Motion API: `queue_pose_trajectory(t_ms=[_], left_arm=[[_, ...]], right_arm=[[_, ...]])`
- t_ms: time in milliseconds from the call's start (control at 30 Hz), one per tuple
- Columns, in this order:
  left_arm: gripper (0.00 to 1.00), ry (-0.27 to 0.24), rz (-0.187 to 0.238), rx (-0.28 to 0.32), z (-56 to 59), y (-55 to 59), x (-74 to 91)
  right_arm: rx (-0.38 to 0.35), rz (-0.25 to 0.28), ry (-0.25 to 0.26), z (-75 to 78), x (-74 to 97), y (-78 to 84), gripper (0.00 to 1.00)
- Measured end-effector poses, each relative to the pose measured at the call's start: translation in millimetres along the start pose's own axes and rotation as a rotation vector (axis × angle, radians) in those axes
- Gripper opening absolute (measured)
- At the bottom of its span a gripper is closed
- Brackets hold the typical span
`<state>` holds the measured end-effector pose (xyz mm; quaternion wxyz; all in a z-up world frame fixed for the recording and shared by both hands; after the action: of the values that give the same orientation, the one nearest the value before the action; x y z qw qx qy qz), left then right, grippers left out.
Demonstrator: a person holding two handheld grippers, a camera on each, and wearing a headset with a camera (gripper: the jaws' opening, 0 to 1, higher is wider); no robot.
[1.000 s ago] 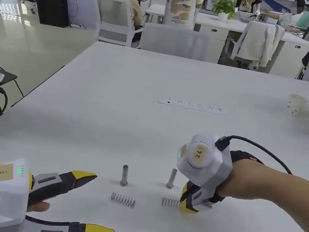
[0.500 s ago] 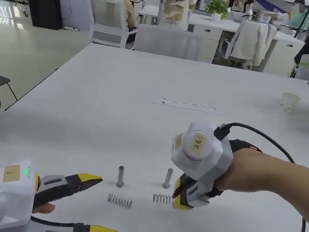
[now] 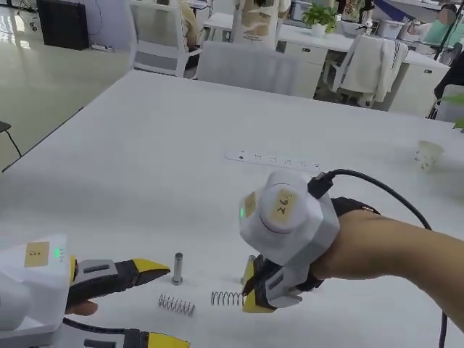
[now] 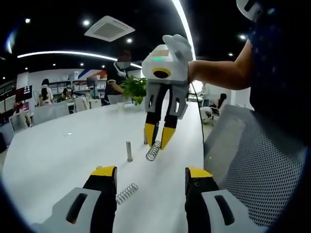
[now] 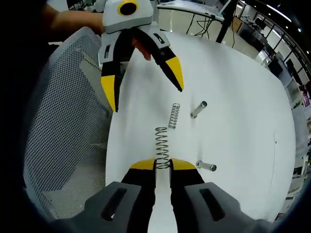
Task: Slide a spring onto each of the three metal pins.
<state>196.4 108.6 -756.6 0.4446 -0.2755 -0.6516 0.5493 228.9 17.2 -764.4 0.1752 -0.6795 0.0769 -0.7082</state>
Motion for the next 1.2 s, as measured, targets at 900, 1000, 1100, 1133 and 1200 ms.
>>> queue_pose_trajectory(t_ms=[900,1000,1100,1133,1200], left_arm=[[0.29,0.050,0.015,-0.054,8.8,-11.1,-11.3],[0.26,0.053,0.014,-0.060,8.7,-10.8,-11.8],[0.24,0.055,0.014,-0.063,8.5,-10.7,-11.7],[0.23,0.056,0.015,-0.062,8.3,-10.8,-11.6],[0.22,0.056,0.017,-0.063,8.1,-11.0,-11.5]], right_arm=[[0.103,0.017,-0.017,-12.8,4.8,-28.2,0.08],[0.108,0.020,-0.017,-13.8,5.3,-30.4,0.08],[0.113,0.022,-0.018,-14.6,5.9,-31.9,0.08],[0.117,0.022,-0.016,-14.7,6.0,-32.3,0.08],[0.119,0.022,-0.017,-14.7,6.2,-32.6,0.08]])
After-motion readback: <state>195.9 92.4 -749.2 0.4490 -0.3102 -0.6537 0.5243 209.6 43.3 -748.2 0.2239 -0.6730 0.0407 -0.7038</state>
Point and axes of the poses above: the centre of the closed fingertips' face, and the gripper's own axes: x roughly backward along the fingers, z roughly to its right, y roughly out of its underside, the point moved 3 cm from there along x, roughly backward along the fingers, and after that the axes turned 1 degree about -z, right-handed, at the moved point
